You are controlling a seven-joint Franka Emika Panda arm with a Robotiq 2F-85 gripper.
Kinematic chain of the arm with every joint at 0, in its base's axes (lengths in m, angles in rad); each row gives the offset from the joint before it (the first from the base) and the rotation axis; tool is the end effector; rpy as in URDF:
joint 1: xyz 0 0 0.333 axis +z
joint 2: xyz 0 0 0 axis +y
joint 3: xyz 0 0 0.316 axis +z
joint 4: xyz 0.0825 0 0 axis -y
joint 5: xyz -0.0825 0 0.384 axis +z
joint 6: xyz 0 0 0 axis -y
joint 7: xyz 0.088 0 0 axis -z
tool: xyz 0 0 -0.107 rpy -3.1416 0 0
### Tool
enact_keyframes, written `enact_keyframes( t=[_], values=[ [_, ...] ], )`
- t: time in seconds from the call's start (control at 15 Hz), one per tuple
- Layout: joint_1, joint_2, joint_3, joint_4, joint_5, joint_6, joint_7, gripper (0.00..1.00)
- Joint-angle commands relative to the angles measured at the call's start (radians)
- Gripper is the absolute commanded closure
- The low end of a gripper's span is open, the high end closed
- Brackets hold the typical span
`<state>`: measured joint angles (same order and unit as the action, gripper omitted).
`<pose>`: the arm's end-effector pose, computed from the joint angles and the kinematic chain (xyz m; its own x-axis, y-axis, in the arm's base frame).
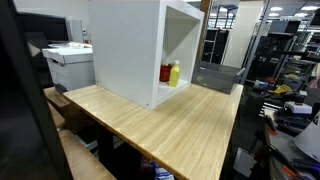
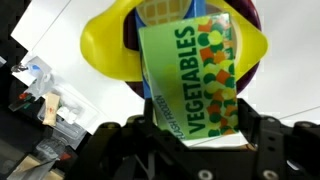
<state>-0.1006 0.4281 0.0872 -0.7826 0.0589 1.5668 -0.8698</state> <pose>0.6554 -0.0220 0.7302 0.6041 0.7402 0.2952 0.7153 -0.6670 0.2085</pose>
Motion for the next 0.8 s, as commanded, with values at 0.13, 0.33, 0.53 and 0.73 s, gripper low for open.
enact_keyframes(
  t=[0.13, 0.33, 0.53, 0.73],
  values=[
    [-0.001, 0.028, -0.001, 0.075, 0.001, -0.031, 0.008, 0.0],
    [0.0, 0.028, 0.0, 0.09, 0.001, -0.028, 0.002, 0.0],
    [0.001, 0.021, 0.0, 0.101, 0.001, -0.03, 0.001, 0.0],
    [0.006, 0.001, -0.011, 0.107, -0.024, -0.057, 0.007, 0.0]
  ],
)
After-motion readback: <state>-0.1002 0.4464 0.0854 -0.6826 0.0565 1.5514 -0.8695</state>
